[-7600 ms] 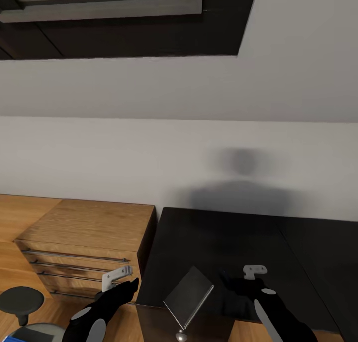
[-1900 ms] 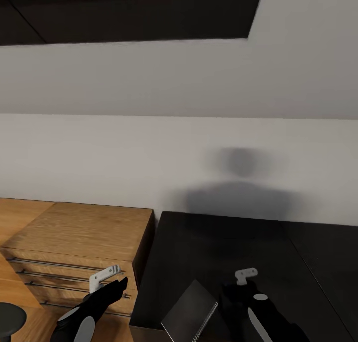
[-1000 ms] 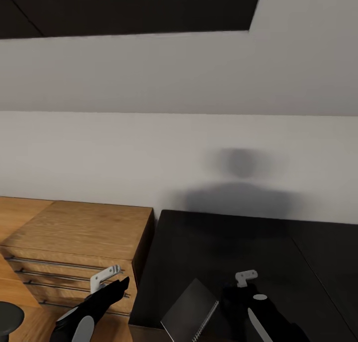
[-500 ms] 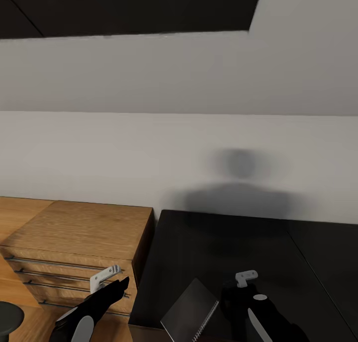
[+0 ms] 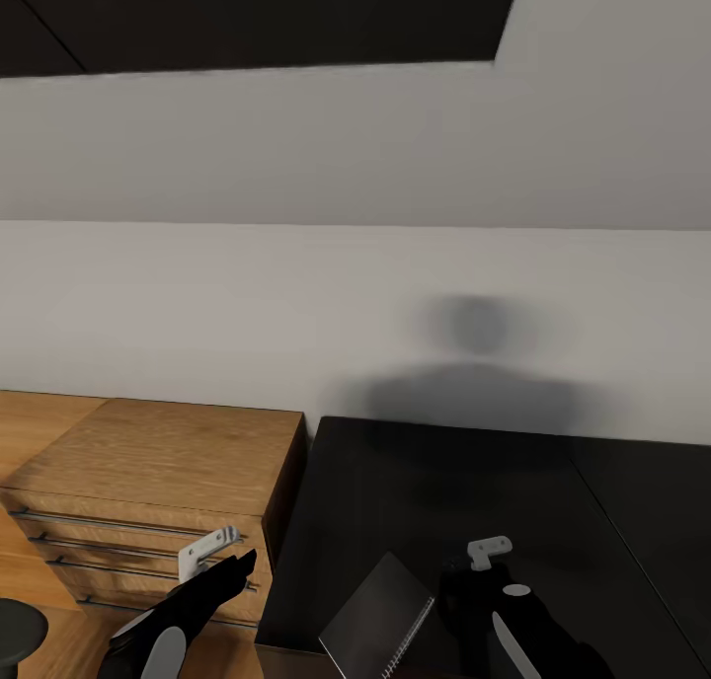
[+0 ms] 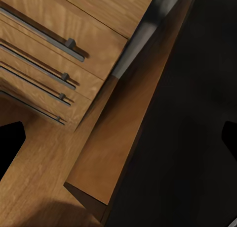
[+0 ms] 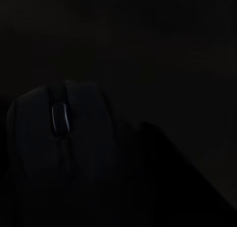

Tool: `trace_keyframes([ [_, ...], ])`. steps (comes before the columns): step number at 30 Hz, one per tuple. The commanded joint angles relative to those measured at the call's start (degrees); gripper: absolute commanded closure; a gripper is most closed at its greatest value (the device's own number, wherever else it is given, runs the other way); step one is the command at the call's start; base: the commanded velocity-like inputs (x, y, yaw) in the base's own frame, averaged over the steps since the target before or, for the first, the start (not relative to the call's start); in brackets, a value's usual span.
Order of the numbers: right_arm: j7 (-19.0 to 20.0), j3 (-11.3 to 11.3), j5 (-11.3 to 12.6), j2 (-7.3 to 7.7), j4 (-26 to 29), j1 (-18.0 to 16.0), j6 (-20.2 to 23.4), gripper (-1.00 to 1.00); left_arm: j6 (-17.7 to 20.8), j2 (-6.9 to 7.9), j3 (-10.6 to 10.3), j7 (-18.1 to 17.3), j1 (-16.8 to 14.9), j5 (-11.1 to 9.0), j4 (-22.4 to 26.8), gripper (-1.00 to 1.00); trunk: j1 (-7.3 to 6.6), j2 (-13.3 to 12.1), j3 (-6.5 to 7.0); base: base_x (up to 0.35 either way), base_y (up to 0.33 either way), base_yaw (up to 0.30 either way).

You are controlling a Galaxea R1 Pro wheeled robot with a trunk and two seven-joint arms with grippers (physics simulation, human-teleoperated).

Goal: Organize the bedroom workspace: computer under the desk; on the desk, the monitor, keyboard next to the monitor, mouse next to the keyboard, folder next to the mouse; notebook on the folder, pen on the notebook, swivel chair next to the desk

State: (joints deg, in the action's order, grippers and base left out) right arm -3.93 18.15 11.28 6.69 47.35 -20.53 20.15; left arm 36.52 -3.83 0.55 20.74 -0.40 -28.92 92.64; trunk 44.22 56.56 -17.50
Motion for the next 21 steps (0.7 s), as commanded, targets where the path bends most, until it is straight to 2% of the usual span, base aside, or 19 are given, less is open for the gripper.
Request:
trace_keyframes([
  [1,-0.5,0.3,0.9,0.08,0.1,0.0,0.2,1.0,0.2,-0.04,0.0,0.4,0.0,-0.6,0.1,-1.0,0.01,0.1,-0.08,0.0,0.0,0.0],
  [7,-0.5,0.3,0.9,0.11,0.5,0.0,0.2,1.0,0.1,-0.04,-0.1,0.4,0.0,-0.6,0.1,-1.0,0.01,0.1,-0.08,0.0,0.0,0.0],
  [9,-0.6,0.3,1.0,0.15,0.8,0.0,0.2,1.0,0.0,-0.04,-0.2,0.4,0.0,-0.6,0.1,-1.0,-0.43,-0.7,0.28,0.0,0.0,0.0],
  [11,-0.6,0.3,1.0,0.21,3.3,0.0,0.4,1.0,0.0,-0.04,-0.3,0.4,0.0,-0.6,0.1,-1.0,-0.87,-1.6,0.64,0.0,0.0,0.0],
  [15,-0.6,0.3,1.1,0.26,4.7,0.0,0.5,1.0,0.0,-0.04,-0.4,0.4,0.0,-0.6,0.1,-1.0,-1.75,-3.2,1.36,0.0,0.0,0.0],
  [21,-1.2,-0.7,1.5,0.92,12.4,0.2,1.9,1.0,0.1,-0.11,-0.4,0.4,0.0,-0.6,0.1,-1.0,-3.07,-5.6,2.44,0.0,0.0,0.0],
])
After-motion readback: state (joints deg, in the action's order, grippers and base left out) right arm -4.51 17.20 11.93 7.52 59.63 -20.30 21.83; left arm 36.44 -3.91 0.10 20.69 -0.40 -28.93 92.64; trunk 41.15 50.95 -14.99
